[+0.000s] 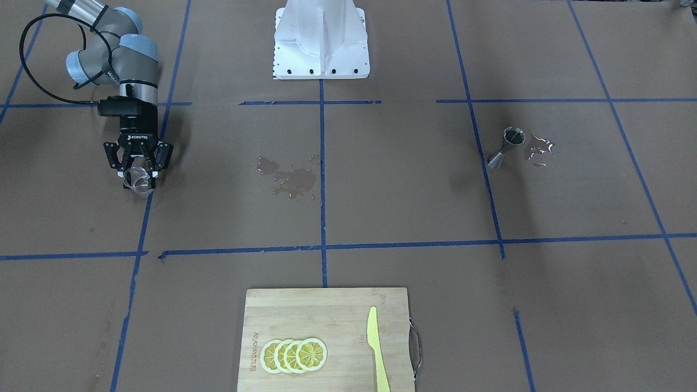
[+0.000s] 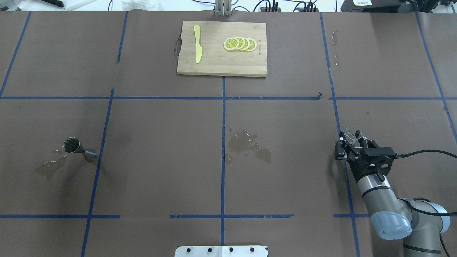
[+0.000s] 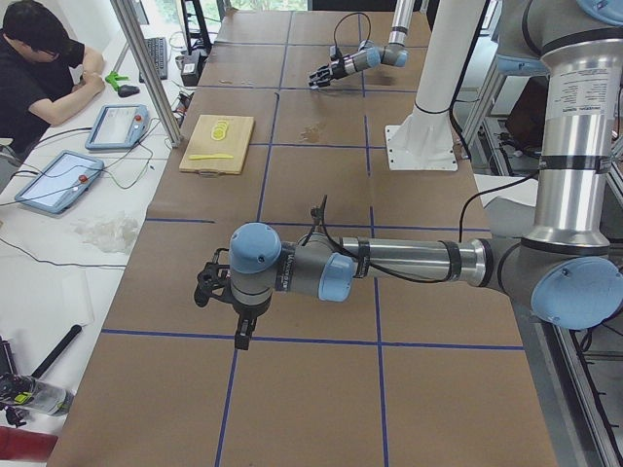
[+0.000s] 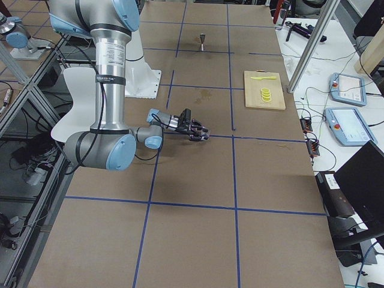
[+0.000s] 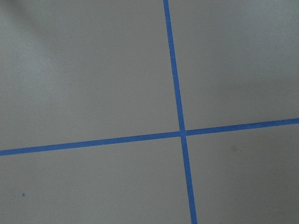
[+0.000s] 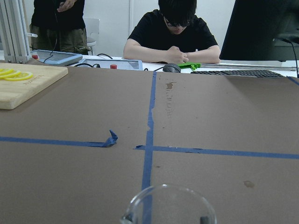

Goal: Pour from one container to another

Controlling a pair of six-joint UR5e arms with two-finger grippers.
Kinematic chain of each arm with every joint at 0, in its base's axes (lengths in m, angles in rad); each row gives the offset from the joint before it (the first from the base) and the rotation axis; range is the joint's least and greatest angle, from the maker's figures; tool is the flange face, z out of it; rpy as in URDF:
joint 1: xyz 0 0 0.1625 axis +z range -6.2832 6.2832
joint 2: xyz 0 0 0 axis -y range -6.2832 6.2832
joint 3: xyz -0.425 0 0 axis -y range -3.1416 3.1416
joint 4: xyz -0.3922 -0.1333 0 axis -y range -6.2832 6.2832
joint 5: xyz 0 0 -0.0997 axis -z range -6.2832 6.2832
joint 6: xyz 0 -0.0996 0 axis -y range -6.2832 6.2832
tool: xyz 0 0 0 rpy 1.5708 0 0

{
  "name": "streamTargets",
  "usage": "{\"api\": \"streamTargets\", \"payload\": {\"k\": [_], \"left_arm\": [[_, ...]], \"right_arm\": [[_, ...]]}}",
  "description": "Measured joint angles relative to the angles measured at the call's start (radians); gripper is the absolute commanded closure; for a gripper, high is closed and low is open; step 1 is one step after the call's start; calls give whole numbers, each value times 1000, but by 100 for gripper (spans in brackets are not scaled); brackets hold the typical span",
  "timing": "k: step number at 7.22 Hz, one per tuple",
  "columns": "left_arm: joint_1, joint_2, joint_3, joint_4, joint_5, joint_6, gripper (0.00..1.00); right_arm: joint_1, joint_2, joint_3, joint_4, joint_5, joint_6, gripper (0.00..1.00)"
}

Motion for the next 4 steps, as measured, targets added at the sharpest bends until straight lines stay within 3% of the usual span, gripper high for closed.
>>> {"api": "streamTargets", "payload": {"k": [1,2,3,4], "left_arm": [[0,-1,0,0,0,0,0],[0,-2,0,0,0,0,0],[0,-5,0,0,0,0,0],[0,-8,2,0,0,0,0]], "right_arm": [[0,-2,0,5,0,0,29],[0,-2,0,7,0,0,26],[0,-2,1,7,0,0,0],[0,-2,2,7,-2,0,0]]}}
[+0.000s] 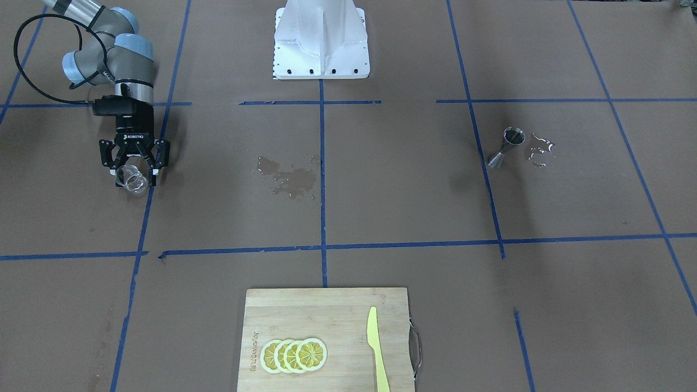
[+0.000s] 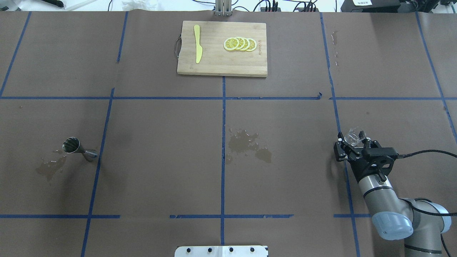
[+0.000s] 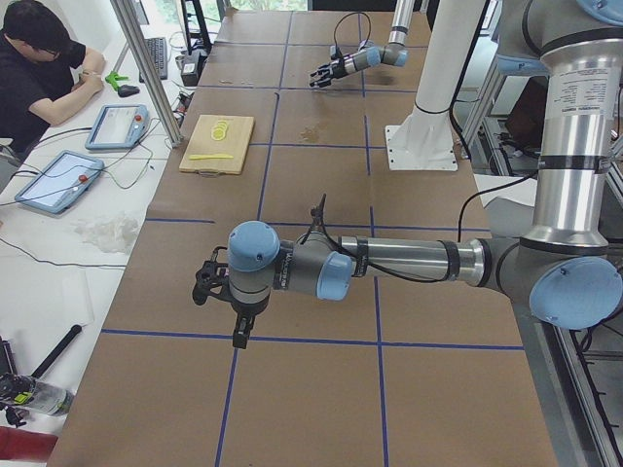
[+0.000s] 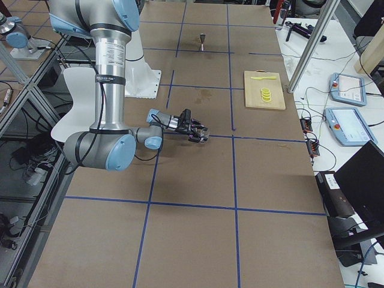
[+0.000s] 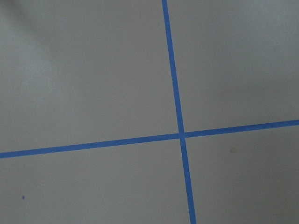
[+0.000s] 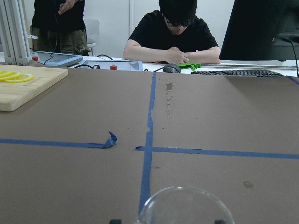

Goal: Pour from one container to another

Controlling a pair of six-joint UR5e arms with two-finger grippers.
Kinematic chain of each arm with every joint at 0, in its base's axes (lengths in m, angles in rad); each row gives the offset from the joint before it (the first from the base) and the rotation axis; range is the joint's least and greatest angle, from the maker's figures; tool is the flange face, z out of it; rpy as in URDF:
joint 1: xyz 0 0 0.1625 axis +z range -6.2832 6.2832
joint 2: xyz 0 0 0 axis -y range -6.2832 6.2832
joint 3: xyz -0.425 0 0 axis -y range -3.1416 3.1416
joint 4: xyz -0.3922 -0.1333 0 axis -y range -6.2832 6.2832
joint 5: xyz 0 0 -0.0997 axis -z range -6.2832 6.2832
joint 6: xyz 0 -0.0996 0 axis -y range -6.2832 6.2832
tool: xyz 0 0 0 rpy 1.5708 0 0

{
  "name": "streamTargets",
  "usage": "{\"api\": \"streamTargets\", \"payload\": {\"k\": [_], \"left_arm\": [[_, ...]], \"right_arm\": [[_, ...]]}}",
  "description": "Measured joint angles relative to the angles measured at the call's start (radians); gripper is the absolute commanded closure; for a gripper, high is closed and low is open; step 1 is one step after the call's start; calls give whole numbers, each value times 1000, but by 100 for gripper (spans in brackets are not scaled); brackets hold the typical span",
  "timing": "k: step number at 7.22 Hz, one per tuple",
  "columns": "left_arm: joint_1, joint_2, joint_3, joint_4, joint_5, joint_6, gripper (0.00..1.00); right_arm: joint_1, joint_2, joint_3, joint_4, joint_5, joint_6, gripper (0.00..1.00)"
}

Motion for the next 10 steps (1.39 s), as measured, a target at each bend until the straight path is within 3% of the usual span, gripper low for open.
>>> {"api": "streamTargets", "payload": {"k": [5,10], "left_arm": [[0,-4,-1,0,-2,-1,0],[0,-4,-2,0,-3,-1,0]], "right_arm": [[-1,6,1,0,-20,0,0],[27,3,32,0,-97,-68,0]]}}
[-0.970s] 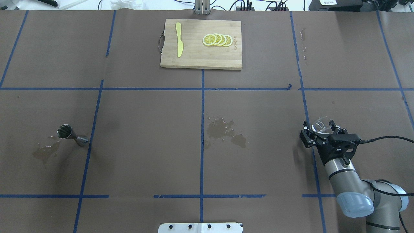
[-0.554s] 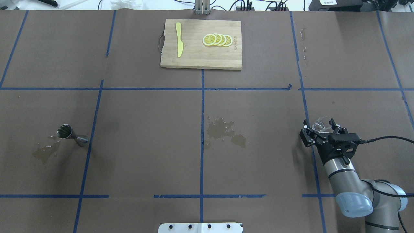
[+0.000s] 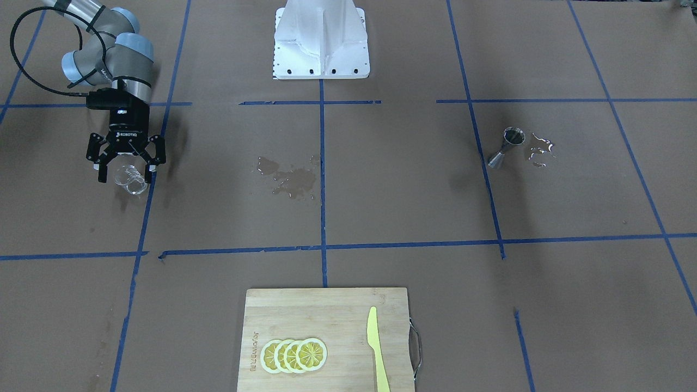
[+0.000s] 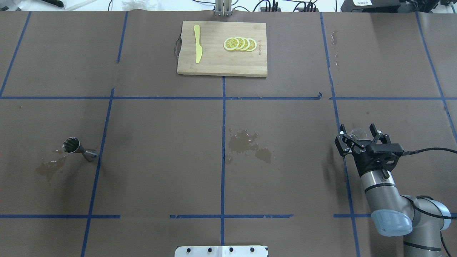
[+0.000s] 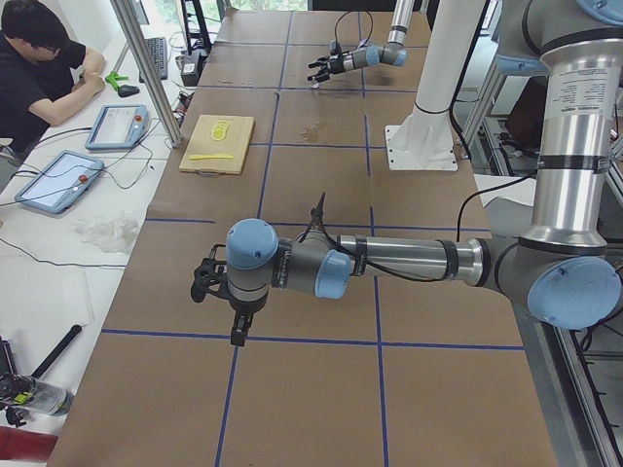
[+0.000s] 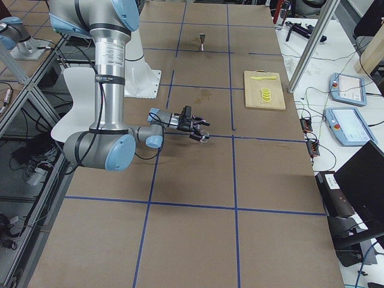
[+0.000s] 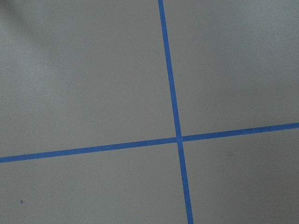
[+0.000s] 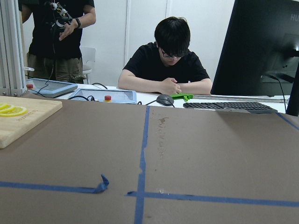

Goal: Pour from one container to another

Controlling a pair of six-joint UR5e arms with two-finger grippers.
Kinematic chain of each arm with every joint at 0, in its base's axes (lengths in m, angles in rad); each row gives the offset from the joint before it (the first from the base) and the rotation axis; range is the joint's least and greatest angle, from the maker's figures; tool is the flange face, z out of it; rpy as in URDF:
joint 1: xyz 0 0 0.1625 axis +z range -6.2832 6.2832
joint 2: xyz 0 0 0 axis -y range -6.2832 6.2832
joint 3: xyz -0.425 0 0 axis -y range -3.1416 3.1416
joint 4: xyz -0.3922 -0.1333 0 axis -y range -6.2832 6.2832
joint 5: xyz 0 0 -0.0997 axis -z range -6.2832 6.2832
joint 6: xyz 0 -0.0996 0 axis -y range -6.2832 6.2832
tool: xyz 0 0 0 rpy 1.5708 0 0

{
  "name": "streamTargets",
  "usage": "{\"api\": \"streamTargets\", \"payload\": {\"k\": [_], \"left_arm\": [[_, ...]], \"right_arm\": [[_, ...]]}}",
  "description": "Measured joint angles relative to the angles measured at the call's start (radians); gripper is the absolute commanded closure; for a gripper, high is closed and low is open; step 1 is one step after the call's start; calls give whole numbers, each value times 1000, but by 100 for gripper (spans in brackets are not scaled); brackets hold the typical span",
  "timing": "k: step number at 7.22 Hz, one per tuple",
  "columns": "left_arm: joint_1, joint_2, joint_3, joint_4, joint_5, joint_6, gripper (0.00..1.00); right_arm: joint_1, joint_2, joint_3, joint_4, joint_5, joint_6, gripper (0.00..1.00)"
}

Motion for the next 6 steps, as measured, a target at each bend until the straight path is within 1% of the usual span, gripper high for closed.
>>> {"api": "streamTargets", "payload": {"k": [1,2,3,4,5,6], "left_arm": [[0,0,0,0,0,0,0],[0,0,0,0,0,0,0],[0,0,0,0,0,0,0],[0,0,0,0,0,0,0],[0,1,0,0,0,0,0],[0,2,0,-1,0,0,0]], "right_arm": [[18,0,30,-1,19,-46,0],[50,1,59,-2,68,-99,0],[102,2,77,-4,142,-157,0],[169,5,85,-7,238,-215,0],[252,9,87,-13,364,-281,0],[350,11,87,-34,514,-347,0]]}}
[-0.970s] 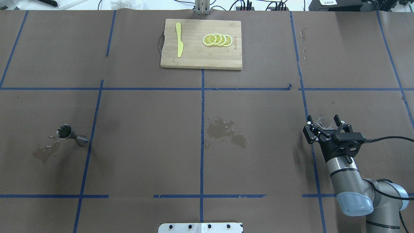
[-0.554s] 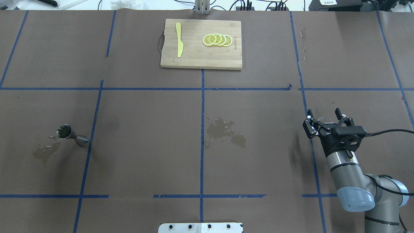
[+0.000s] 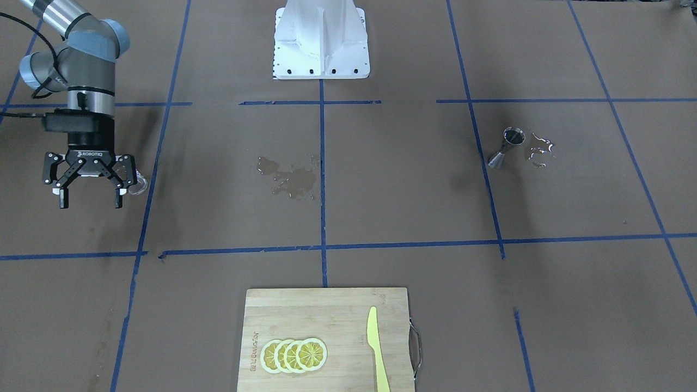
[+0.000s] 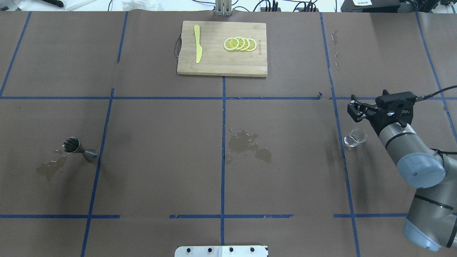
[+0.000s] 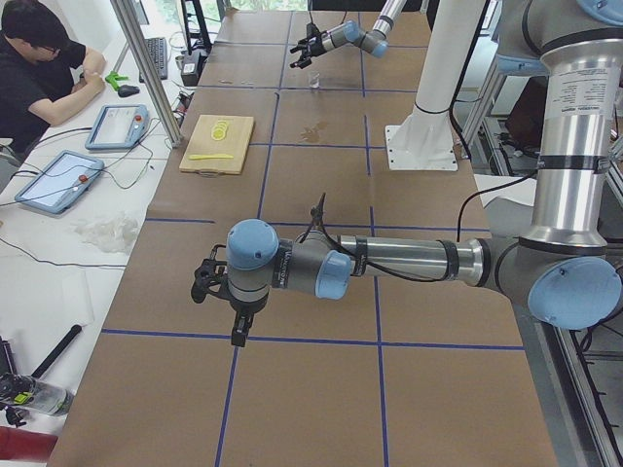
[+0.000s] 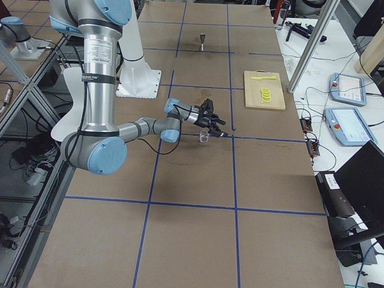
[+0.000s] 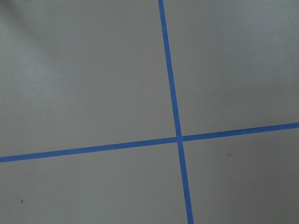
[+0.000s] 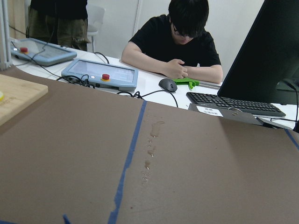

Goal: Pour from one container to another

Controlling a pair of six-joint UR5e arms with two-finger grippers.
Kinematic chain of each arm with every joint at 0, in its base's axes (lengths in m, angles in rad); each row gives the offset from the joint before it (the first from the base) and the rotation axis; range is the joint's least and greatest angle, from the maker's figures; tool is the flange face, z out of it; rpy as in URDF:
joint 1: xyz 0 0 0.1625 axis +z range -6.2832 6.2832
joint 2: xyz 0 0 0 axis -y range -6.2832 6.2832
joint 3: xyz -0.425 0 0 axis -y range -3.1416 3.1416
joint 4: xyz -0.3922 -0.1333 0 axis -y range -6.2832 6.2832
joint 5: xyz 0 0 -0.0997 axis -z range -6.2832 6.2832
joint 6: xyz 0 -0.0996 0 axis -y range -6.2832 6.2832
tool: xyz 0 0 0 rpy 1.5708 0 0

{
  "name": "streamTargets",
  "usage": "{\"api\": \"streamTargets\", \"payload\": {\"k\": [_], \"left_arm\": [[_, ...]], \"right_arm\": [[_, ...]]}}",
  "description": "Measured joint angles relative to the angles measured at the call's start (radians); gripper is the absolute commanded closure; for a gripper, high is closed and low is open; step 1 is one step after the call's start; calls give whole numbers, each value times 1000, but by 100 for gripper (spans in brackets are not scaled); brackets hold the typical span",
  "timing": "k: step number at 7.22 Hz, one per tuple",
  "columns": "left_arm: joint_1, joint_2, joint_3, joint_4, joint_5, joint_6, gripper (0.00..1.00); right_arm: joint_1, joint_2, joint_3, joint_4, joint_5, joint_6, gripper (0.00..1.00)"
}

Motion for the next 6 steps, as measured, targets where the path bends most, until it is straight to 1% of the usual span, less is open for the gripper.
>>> {"api": "streamTargets", "payload": {"k": [2,3,5,6], "left_arm": [[0,5,0,0,0,1,0],[0,7,-1,0,0,1,0],[11,9,-2,6,0,3,0],[34,11,-3,10,1,13,0]], "right_arm": [[228,8,-2,-108,337,-171,0],[336,11,-4,-163,489,-280,0],[553,16,-10,-288,770,-530,0],[655,26,-12,-366,892,-656,0]]}}
